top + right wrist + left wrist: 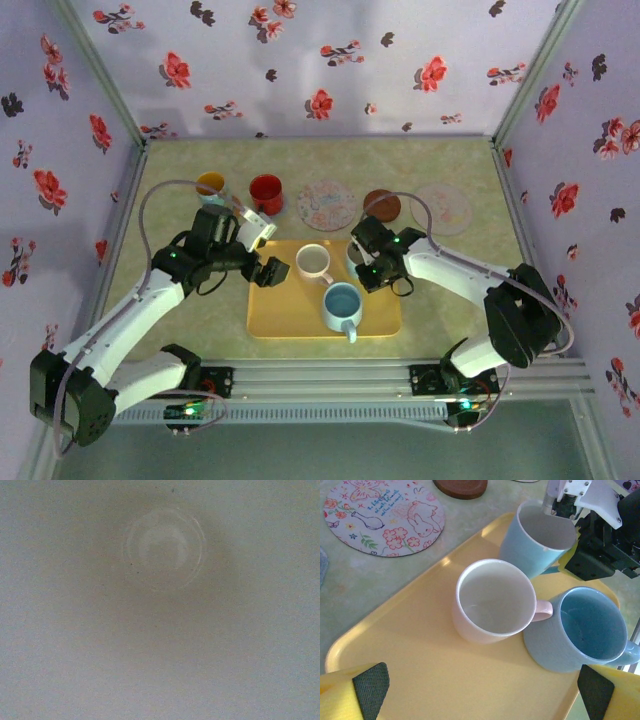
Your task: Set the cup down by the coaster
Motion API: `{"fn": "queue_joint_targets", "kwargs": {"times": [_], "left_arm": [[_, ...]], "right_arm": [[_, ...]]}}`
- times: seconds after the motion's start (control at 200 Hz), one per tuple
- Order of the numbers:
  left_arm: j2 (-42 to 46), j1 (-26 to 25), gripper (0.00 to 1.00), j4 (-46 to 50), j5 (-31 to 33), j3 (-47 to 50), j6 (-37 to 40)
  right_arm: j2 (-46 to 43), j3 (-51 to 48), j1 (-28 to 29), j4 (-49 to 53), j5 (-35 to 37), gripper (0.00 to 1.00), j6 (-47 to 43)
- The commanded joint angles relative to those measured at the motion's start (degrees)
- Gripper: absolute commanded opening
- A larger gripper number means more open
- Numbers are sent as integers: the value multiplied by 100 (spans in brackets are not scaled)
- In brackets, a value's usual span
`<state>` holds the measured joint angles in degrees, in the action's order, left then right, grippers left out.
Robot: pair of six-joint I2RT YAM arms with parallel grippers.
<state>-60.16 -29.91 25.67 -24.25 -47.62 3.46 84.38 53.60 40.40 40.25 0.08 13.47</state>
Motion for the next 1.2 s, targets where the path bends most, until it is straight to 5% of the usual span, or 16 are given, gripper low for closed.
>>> {"fn": "queue_joint_targets", "kwargs": {"times": [0.0, 0.14, 0.535, 1.195], "left_arm": [[-29, -41, 100, -189, -64, -20, 137], [5, -43, 100, -250, -41, -74, 129], [156, -52, 100, -486, 166, -261, 137], [-623, 121, 100, -1442, 228, -398, 131]], "right_arm": [[-199, 25, 20, 9, 218, 8, -89], [-414, 112, 19, 43, 354, 0, -133], [-653, 889, -179, 166, 493, 0, -261], [1459, 3452, -533, 652, 367, 0, -651]]}}
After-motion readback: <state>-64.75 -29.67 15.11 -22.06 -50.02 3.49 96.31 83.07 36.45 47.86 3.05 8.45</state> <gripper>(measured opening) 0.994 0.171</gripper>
